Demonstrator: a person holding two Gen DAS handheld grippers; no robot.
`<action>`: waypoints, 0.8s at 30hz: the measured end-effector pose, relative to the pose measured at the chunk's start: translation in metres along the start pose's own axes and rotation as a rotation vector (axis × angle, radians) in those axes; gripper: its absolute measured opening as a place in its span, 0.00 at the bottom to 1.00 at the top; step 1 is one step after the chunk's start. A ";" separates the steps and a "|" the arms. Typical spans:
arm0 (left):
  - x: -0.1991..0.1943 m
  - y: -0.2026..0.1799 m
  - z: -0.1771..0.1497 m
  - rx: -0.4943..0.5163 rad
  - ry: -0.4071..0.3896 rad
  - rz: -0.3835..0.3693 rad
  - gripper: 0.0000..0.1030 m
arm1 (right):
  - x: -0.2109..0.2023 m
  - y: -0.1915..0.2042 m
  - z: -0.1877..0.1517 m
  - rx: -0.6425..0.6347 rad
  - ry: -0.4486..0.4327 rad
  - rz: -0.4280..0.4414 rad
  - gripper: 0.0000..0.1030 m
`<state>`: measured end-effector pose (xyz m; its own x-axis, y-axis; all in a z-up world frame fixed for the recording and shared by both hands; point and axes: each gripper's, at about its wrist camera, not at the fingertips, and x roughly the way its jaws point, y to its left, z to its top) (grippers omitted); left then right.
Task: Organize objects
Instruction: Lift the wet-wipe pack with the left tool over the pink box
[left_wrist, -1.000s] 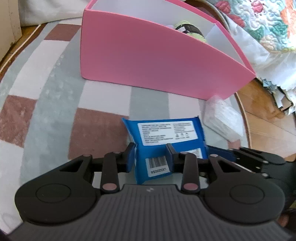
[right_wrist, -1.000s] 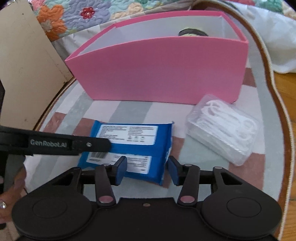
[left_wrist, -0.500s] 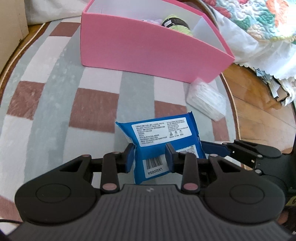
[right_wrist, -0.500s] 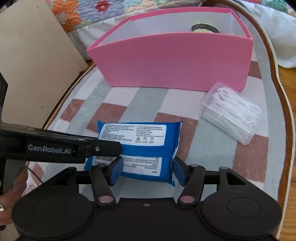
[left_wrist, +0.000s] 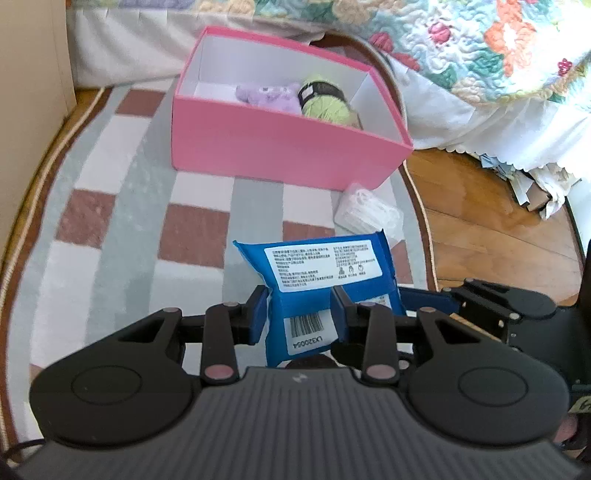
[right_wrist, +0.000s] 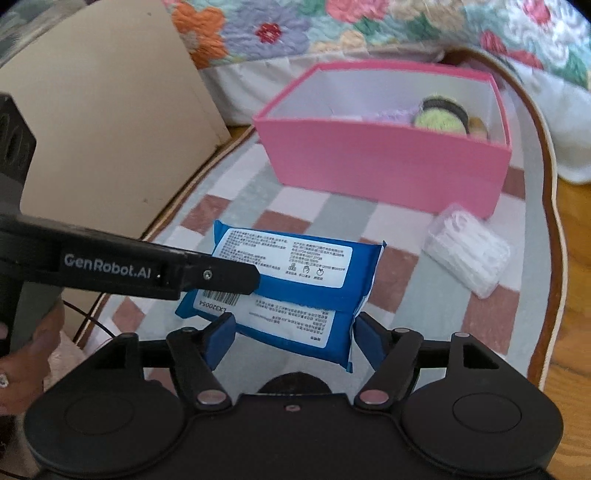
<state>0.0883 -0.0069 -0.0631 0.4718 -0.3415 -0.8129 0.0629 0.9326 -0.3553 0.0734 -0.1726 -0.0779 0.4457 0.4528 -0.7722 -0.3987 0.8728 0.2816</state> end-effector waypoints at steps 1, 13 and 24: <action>-0.005 -0.002 0.002 0.005 -0.004 0.003 0.33 | -0.005 0.002 0.003 -0.003 -0.010 0.000 0.74; -0.061 -0.024 0.063 0.082 -0.096 0.023 0.34 | -0.051 0.023 0.060 -0.107 -0.098 -0.019 0.74; -0.058 -0.020 0.161 0.077 -0.176 0.082 0.34 | -0.048 0.011 0.153 -0.243 -0.176 -0.051 0.69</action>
<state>0.2015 0.0133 0.0657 0.6243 -0.2444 -0.7420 0.0813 0.9650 -0.2494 0.1703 -0.1573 0.0496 0.5938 0.4525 -0.6653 -0.5428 0.8357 0.0839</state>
